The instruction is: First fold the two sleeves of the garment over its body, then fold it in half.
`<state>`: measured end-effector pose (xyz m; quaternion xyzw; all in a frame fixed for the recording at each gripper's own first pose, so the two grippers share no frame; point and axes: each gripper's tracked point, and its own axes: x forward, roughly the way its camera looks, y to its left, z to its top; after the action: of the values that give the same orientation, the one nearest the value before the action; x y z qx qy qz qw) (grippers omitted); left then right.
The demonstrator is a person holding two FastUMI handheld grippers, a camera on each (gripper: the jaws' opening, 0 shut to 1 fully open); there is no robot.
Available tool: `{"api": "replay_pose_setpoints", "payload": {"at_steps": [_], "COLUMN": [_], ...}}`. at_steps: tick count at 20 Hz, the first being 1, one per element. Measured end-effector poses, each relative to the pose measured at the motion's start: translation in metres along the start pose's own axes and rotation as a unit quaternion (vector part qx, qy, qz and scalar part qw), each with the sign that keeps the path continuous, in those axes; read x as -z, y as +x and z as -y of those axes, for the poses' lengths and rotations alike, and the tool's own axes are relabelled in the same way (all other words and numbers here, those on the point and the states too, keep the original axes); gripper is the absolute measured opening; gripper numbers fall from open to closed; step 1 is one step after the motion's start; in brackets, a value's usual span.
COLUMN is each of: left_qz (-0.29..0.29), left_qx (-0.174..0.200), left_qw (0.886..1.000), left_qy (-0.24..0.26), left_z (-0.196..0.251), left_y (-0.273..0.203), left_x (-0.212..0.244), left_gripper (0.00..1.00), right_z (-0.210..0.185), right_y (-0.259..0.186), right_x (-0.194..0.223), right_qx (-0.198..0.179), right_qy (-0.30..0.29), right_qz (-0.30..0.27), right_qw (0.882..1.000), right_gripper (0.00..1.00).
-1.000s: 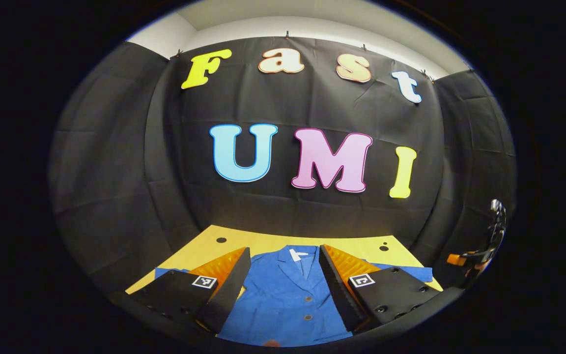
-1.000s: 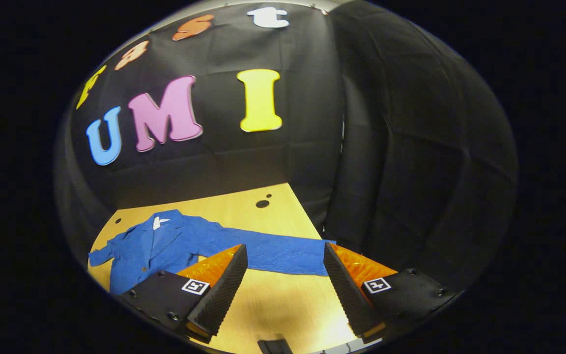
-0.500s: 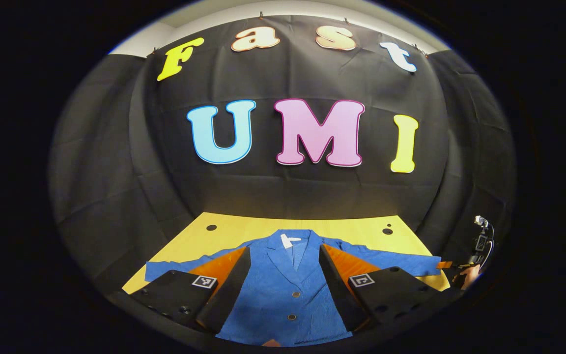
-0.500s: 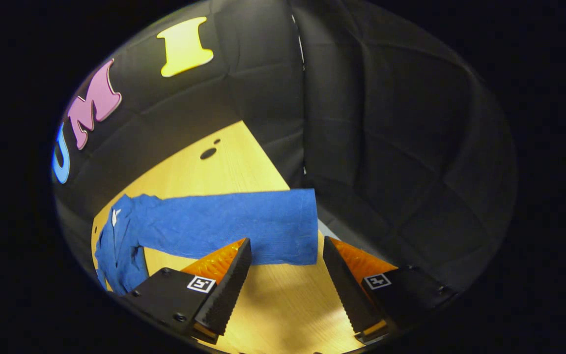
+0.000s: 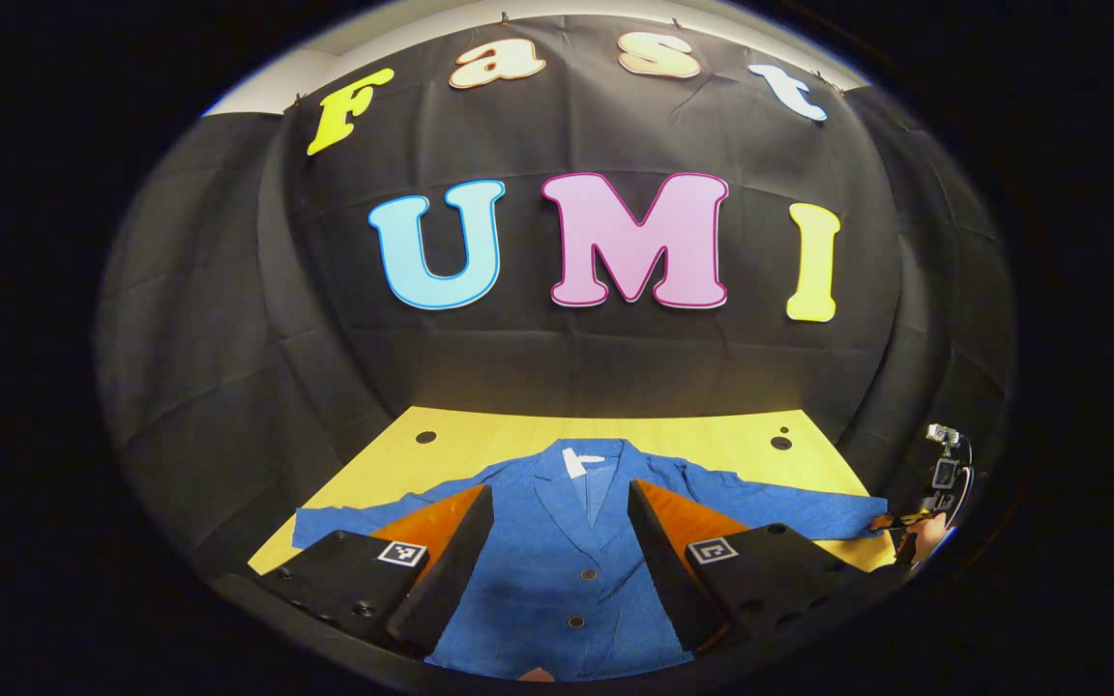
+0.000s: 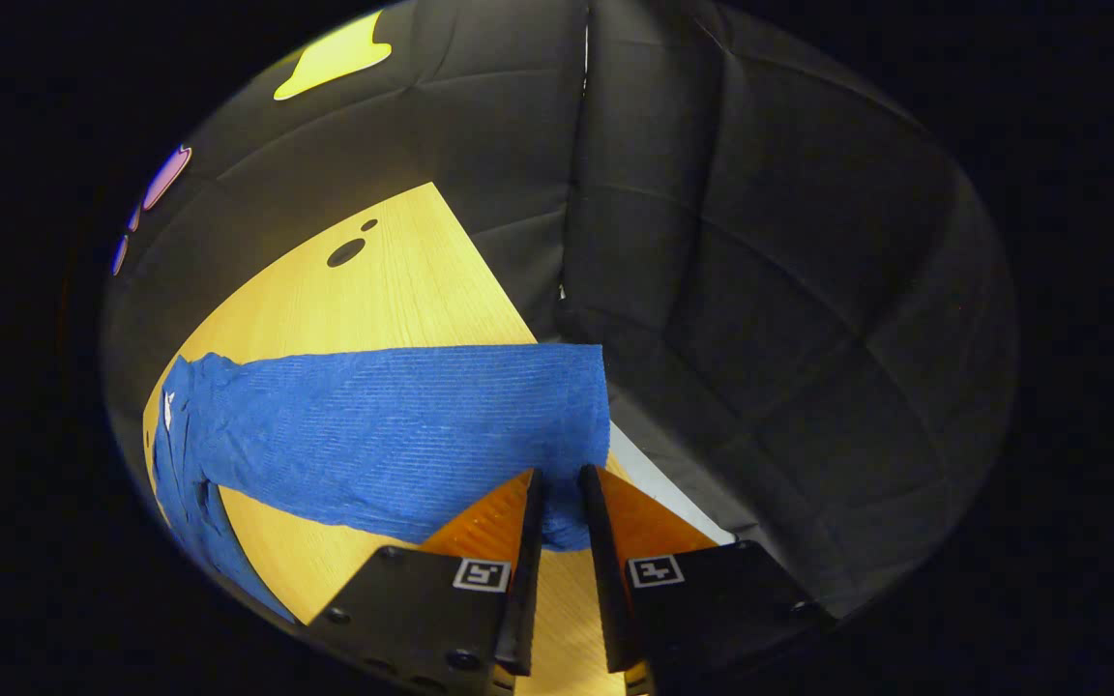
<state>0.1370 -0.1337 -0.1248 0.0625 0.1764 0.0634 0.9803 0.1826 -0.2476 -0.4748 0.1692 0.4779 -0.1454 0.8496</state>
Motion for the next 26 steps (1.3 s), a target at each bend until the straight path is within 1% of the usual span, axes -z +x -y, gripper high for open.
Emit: {"api": "replay_pose_setpoints", "payload": {"at_steps": [1,3,5,7,9,12,14,15,17,20,23,25,26], "left_qz": [-0.006,-0.014,-0.002,0.007,0.006,0.006,0.017,0.026,0.04,0.053,0.062,0.066,0.067], "left_qx": [0.0,0.006,0.006,0.001,0.005,0.013,0.028,0.033,0.037,0.051,0.047,0.04,0.035], "left_qw": [1.0,1.0,1.0,1.0,1.0,1.0,0.999,0.999,0.998,0.997,0.996,0.996,0.997], "left_qy": [-0.004,-0.012,-0.007,0.003,-0.002,-0.017,-0.021,-0.018,-0.014,-0.029,-0.041,-0.039,-0.036], "left_z": [0.002,0.007,0.007,-0.001,-0.005,-0.014,-0.019,-0.025,-0.044,-0.081,-0.133,-0.172,-0.189], "left_y": [0.0,-0.003,-0.009,-0.014,-0.018,-0.022,-0.028,-0.03,-0.033,-0.039,-0.035,-0.032,-0.03], "left_x": [0.003,0.005,-0.002,-0.002,0.0,0.004,0.0,-0.003,-0.006,-0.006,-0.002,0.006,0.009], "left_gripper": [0.8,0.81,0.81,0.81,0.8,0.8,0.81,0.81,0.8,0.81,0.8,0.8,0.8], "right_z": [0.0,-0.005,-0.007,-0.013,-0.019,-0.032,-0.047,-0.058,-0.078,-0.133,-0.201,-0.264,-0.298], "right_y": [-0.01,-0.006,-0.007,-0.016,-0.032,-0.067,-0.104,-0.123,-0.165,-0.237,-0.297,-0.319,-0.323], "right_x": [-0.001,-0.001,-0.002,-0.007,-0.016,-0.037,-0.051,-0.057,-0.066,-0.072,-0.073,-0.081,-0.089], "right_qx": [0.006,0.002,-0.005,-0.017,-0.026,-0.03,-0.04,-0.046,-0.05,-0.068,-0.083,-0.099,-0.111], "right_qy": [-0.005,-0.016,-0.02,-0.02,-0.031,-0.055,-0.059,-0.061,-0.085,-0.102,-0.141,-0.171,-0.191], "right_qz": [0.009,0.013,0.017,0.029,0.053,0.1,0.134,0.154,0.193,0.242,0.276,0.303,0.322], "right_qw": [1.0,1.0,1.0,0.999,0.998,0.993,0.988,0.985,0.976,0.962,0.947,0.932,0.921], "right_gripper": [0.02,0.01,0.02,0.02,0.02,0.01,0.01,0.01,0.01,0.01,0.01,0.01,0.01]}}
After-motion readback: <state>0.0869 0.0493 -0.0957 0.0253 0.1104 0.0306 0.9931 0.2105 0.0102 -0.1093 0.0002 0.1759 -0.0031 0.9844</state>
